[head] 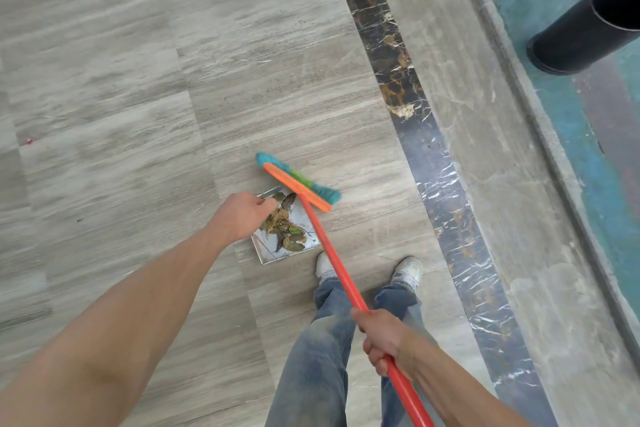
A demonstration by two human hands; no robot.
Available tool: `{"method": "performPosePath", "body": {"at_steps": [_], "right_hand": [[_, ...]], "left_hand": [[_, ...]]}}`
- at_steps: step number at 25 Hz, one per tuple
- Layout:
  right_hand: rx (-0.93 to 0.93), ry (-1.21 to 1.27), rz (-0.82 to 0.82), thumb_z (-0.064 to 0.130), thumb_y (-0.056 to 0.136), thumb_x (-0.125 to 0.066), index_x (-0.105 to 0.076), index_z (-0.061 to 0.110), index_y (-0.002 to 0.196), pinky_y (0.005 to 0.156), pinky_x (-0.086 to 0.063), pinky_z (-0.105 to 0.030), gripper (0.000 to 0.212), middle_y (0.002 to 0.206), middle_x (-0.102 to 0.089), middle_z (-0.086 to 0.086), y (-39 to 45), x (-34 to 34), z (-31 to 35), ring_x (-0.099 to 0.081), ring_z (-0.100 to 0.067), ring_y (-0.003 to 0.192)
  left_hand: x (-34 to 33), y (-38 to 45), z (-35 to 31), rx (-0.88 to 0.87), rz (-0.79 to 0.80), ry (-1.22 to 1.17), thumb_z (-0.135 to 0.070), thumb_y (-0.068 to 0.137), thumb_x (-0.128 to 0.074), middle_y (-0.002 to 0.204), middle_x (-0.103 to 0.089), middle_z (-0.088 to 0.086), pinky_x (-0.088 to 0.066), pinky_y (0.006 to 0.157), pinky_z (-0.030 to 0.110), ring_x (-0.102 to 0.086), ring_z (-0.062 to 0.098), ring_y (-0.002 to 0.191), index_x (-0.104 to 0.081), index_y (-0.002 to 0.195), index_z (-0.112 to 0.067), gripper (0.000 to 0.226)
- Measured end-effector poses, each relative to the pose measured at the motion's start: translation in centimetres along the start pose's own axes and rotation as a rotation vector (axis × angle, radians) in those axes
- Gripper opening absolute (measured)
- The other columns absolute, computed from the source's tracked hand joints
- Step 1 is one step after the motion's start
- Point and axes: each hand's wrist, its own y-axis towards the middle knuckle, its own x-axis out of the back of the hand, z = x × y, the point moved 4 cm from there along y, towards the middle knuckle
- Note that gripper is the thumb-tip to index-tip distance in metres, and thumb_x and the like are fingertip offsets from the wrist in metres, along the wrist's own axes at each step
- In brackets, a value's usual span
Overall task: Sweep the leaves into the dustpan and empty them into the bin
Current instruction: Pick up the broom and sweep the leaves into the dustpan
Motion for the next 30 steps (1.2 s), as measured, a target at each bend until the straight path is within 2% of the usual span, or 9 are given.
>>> {"method": "performPosePath", "body": {"at_steps": [2, 5, 13, 16, 19, 24, 30], "right_hand": [[0.014, -0.03, 0.052, 0.046, 0.097, -0.046, -0.045, 0.016, 0.086, 0.032, -0.025, -0.014, 0.033, 0.047, -0.034, 0.004, -1.8, 0.6, -0.6, -0.025, -0.007, 0.031], [0.021, -0.043, 0.022, 0.05, 0.096, -0.048, -0.046, 0.017, 0.086, 0.032, -0.024, -0.013, 0.035, 0.046, -0.035, 0.004, -4.2, 2.8, -1.7, -0.025, -0.008, 0.033], [0.074, 0.117, -0.247, 0.041, 0.1, -0.046, -0.044, 0.01, 0.089, 0.032, -0.022, -0.013, 0.033, 0.043, -0.029, 0.004, -3.8, 10.7, -1.8, -0.022, -0.008, 0.033], [0.034, 0.215, -0.314, 0.039, 0.101, -0.046, -0.045, 0.012, 0.083, 0.031, -0.022, -0.014, 0.032, 0.042, -0.029, 0.002, -2.8, 11.5, -2.6, -0.023, -0.009, 0.031], [-0.002, 0.237, -0.346, 0.036, 0.102, -0.045, -0.048, 0.006, 0.084, 0.03, -0.024, -0.015, 0.035, 0.041, -0.032, -0.002, -1.0, 9.6, -3.8, -0.026, -0.01, 0.028], [-0.076, 0.283, -0.221, 0.038, 0.1, -0.046, -0.048, 0.007, 0.084, 0.032, -0.026, -0.015, 0.035, 0.044, -0.036, -0.003, -0.1, 1.9, -4.8, -0.029, -0.011, 0.029], [-0.14, 0.361, 0.101, 0.043, 0.099, -0.047, -0.041, 0.017, 0.08, 0.03, -0.02, -0.012, 0.033, 0.044, -0.028, 0.004, -1.4, -4.0, -1.7, -0.023, -0.005, 0.029]], "left_hand": [[0.1, -0.1, -0.1, -0.012, 0.001, -0.001, -0.037, 0.091, -0.049, 0.047, -0.029, 0.0, -0.022, 0.053, 0.03, -0.027, 0.018, 0.047, -0.026, 0.049, -0.016, 0.052], [0.5, -0.3, 0.9, -0.034, -0.014, 0.024, -0.036, 0.092, -0.049, 0.048, -0.029, 0.001, -0.024, 0.054, 0.03, -0.028, 0.018, 0.047, -0.026, 0.05, -0.016, 0.052], [0.3, -1.1, 3.1, -0.01, 0.033, 0.037, -0.035, 0.093, -0.048, 0.049, -0.031, -0.001, -0.024, 0.053, 0.028, -0.028, 0.017, 0.048, -0.03, 0.054, -0.016, 0.047], [0.4, -0.8, 3.0, 0.0, 0.038, 0.033, -0.037, 0.093, -0.047, 0.049, -0.032, -0.001, -0.024, 0.053, 0.028, -0.029, 0.017, 0.049, -0.03, 0.054, -0.016, 0.048], [-0.1, -0.8, 2.5, -0.006, 0.039, 0.024, -0.038, 0.092, -0.048, 0.047, -0.028, -0.002, -0.023, 0.053, 0.028, -0.026, 0.017, 0.048, -0.027, 0.052, -0.017, 0.049], [-0.3, -0.6, 1.9, 0.001, 0.032, 0.008, -0.038, 0.091, -0.049, 0.048, -0.03, -0.001, -0.023, 0.053, 0.028, -0.027, 0.017, 0.048, -0.028, 0.051, -0.016, 0.05], [-0.9, -0.8, 1.1, 0.006, 0.021, 0.026, -0.04, 0.092, -0.048, 0.048, -0.033, 0.001, -0.027, 0.055, 0.029, -0.031, 0.018, 0.049, -0.031, 0.052, -0.015, 0.05]]}}
